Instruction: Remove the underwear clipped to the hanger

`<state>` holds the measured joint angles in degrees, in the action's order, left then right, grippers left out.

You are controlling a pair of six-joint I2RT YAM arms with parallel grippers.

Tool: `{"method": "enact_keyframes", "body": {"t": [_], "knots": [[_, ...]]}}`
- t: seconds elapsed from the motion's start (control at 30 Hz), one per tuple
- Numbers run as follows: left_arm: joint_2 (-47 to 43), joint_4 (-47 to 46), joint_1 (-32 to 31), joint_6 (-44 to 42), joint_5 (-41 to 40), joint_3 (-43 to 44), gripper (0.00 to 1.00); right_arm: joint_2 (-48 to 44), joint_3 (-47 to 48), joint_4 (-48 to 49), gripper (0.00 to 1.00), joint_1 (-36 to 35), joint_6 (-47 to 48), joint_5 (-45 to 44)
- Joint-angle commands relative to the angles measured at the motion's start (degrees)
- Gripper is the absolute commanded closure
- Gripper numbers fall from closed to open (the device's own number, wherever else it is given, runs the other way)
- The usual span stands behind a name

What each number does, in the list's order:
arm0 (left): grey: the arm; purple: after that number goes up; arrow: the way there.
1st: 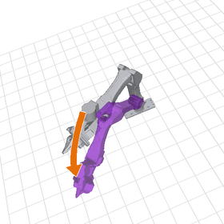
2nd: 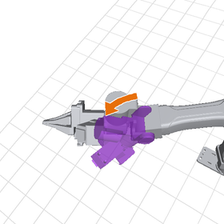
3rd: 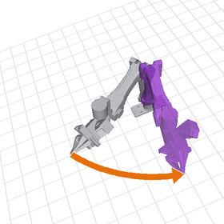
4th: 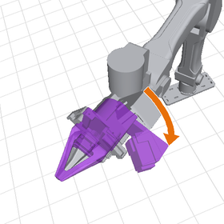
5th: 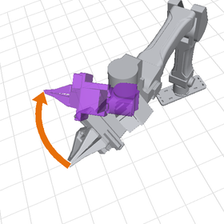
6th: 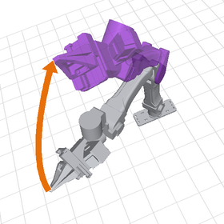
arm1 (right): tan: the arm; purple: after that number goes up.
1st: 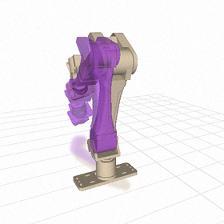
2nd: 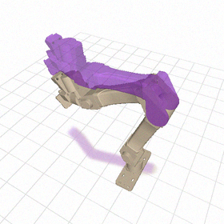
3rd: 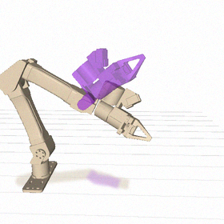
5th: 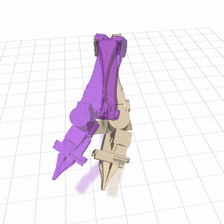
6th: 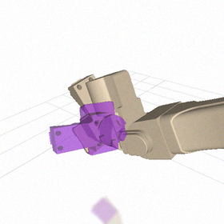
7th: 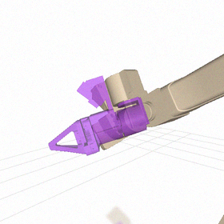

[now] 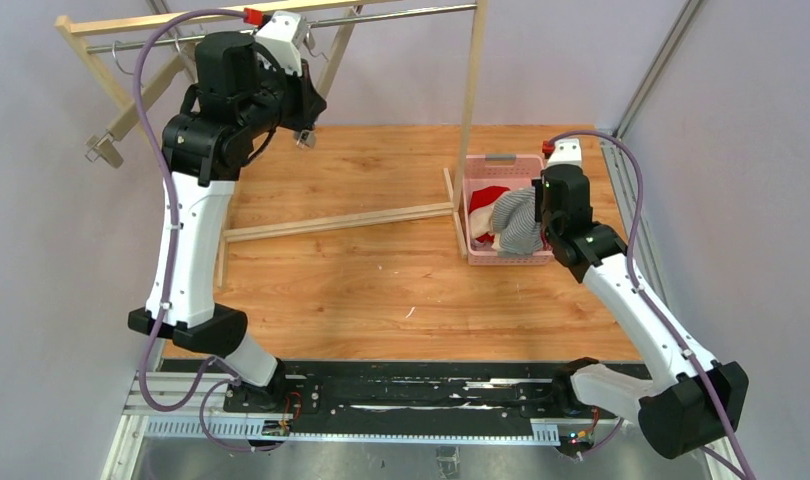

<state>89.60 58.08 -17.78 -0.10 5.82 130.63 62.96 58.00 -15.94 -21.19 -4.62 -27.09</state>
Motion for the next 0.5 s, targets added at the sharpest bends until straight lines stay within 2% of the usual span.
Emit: {"method": "enact_keyframes", "body": {"t": [0.0, 0.23, 0.47], "knots": [[1.66, -4.58, 1.86, 2.16, 2.25, 1.39, 1.0, 0.33, -0.86, 4.8, 0.99, 2.86, -0.45, 4.46], [3.25, -10.5, 3.71, 5.38, 4.97, 0.41, 1.0, 1.66, -3.49, 6.12, 0.99, 3.83, -1.34, 6.98], [3.88, -10.04, 3.99, 5.23, 4.86, 0.49, 1.0, 4.56, -4.45, 7.23, 0.99, 4.23, -1.49, 8.73]]}}
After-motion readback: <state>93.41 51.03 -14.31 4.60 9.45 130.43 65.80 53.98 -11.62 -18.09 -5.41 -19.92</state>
